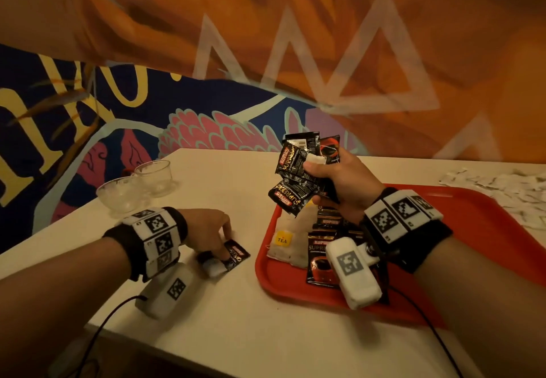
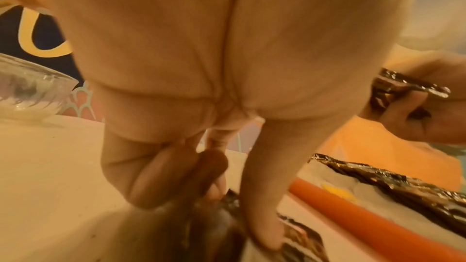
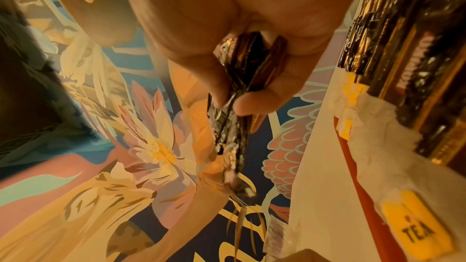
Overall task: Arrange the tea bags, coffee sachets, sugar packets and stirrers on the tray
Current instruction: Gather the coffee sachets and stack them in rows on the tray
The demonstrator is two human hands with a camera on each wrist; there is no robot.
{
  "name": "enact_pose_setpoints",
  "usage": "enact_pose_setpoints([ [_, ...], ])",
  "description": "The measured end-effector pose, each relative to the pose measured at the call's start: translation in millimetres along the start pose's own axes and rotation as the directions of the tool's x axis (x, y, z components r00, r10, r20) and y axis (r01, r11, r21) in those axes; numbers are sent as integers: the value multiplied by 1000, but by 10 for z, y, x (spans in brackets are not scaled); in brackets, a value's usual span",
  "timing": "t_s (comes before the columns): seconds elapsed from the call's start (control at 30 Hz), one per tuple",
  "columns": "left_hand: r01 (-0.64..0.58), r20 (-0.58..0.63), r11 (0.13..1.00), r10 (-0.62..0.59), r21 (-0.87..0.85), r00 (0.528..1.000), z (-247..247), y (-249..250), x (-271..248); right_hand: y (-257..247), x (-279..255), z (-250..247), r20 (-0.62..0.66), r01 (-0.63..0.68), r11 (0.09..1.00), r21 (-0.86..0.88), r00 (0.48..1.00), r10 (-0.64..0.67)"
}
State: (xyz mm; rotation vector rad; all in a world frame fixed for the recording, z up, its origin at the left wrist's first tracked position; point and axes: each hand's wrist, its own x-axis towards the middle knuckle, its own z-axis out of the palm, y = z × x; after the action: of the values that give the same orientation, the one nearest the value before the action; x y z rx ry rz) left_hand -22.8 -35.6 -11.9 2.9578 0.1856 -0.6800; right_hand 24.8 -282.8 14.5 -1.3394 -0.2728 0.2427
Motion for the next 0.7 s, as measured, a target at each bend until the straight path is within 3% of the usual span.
enact_pose_setpoints([
  [0.17,-68,-10,997,67,-34,998,-143,114,30,-23,-17,-119,8,2,1000,25,1000,-2],
  [0.27,-149,-135,919,106,-365,985,-336,272,18,-58,-24,-190,26,17,999,43,999,-19],
  [0.33,-277,-335,772,88,-573,938,-528,412,-14,-90,-30,-243,44,37,997,66,998,-40],
  [0.4,-454,-514,564,60,-690,856,-677,601,-24,-118,-40,-294,67,64,994,84,995,-69],
  [0.47,-569,-598,347,29,-745,801,-724,846,-1,-137,-51,-323,77,94,992,87,992,-101],
  [0.57,-541,-540,50,37,-840,841,-633,1246,74,-159,-49,-370,42,139,988,73,989,-143],
  [0.63,-433,-451,-176,81,-884,889,-570,1419,108,-178,-37,-413,-16,167,984,69,986,-166],
  [0.7,-323,-404,-359,179,-876,897,-536,1505,126,-193,-26,-452,-65,172,984,56,984,-168],
])
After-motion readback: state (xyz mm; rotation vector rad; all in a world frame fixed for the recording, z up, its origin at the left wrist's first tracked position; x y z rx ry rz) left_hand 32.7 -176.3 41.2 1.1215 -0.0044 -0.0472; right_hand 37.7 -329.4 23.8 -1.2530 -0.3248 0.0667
